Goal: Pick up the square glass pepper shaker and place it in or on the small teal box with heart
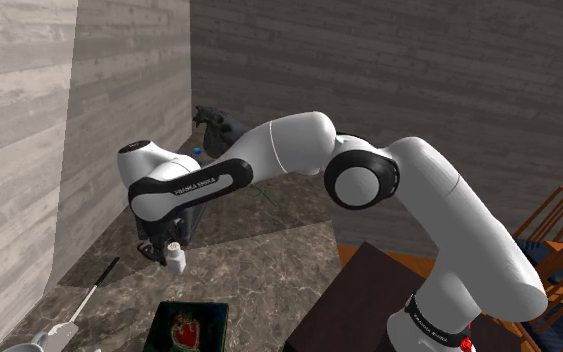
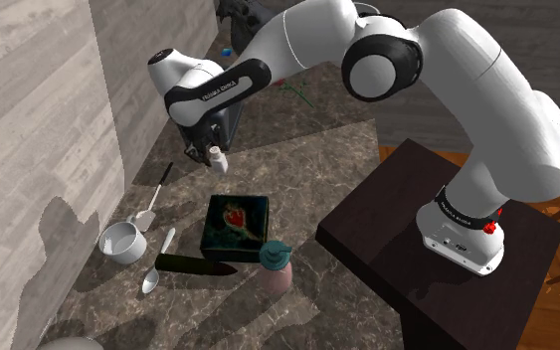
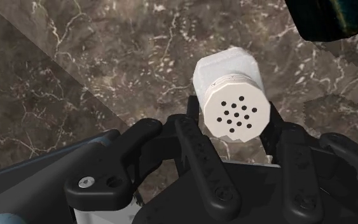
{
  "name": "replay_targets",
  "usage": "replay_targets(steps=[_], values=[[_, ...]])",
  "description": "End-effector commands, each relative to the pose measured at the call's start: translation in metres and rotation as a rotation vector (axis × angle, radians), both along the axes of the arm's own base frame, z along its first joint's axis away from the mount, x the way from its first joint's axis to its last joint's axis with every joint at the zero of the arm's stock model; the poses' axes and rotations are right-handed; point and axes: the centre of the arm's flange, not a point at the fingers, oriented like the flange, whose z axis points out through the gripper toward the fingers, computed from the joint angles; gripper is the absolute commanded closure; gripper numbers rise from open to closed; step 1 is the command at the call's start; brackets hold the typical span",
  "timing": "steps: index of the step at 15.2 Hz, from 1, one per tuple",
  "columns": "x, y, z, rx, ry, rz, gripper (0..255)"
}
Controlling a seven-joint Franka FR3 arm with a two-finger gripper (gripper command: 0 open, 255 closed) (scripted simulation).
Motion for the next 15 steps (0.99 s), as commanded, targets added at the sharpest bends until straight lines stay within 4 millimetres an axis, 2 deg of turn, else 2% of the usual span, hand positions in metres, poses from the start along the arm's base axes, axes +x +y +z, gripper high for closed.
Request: replay_targets(steps=[1, 15], values=[[0.0, 0.0, 0.01, 0.0, 0.0, 0.0, 255], [0.0, 0.0, 0.081, 0.0, 0.0, 0.0, 255]])
